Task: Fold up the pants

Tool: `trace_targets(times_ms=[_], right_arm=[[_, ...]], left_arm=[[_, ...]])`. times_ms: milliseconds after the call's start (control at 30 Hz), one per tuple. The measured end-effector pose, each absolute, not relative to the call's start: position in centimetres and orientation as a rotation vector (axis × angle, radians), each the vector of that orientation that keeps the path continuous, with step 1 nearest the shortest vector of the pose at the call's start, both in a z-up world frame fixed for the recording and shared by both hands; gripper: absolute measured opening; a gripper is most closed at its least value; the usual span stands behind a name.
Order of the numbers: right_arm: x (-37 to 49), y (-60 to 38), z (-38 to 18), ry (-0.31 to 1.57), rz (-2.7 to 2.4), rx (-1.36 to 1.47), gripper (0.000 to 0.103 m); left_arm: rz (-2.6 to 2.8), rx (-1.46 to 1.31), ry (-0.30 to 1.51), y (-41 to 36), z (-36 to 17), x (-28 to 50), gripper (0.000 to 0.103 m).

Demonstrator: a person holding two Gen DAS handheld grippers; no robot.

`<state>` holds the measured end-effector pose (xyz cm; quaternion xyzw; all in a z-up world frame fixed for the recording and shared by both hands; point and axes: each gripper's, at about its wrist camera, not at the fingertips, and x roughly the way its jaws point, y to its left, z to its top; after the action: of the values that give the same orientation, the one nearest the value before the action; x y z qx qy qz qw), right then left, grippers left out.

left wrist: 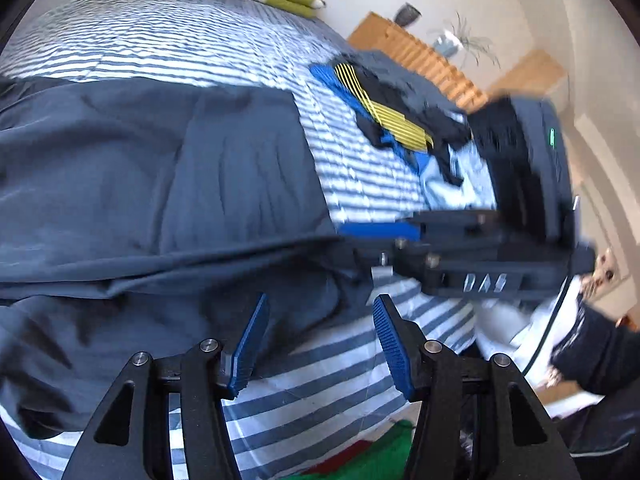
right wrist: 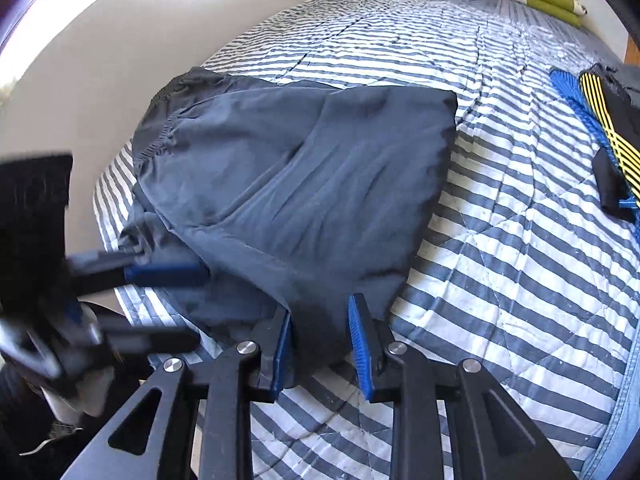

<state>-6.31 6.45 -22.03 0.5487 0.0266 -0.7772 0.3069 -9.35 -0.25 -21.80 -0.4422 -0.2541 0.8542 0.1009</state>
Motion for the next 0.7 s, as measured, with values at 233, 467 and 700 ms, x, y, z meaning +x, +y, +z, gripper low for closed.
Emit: trace_targets(times_ms=[233,467,700], right_arm=[[-7.6,7.6,-21.9,-0.077,-1.979,1.517,0.025],[-9.1,9.6,-21.8,-0.246,-1.876,1.542,0.025],[-13.7,10.4,-21.6,-0.389,-1.874,1.517,0.027]], left_arm=[[2.445,-1.364,-0.605,2.2,-23.3,-12.7,0.066],[2.386,-1.338,-0.628,3.8,-23.9,-15.3,0.066],[2.43,-1.276,-0.771,2.0,-24.2,-15.1,0.066]])
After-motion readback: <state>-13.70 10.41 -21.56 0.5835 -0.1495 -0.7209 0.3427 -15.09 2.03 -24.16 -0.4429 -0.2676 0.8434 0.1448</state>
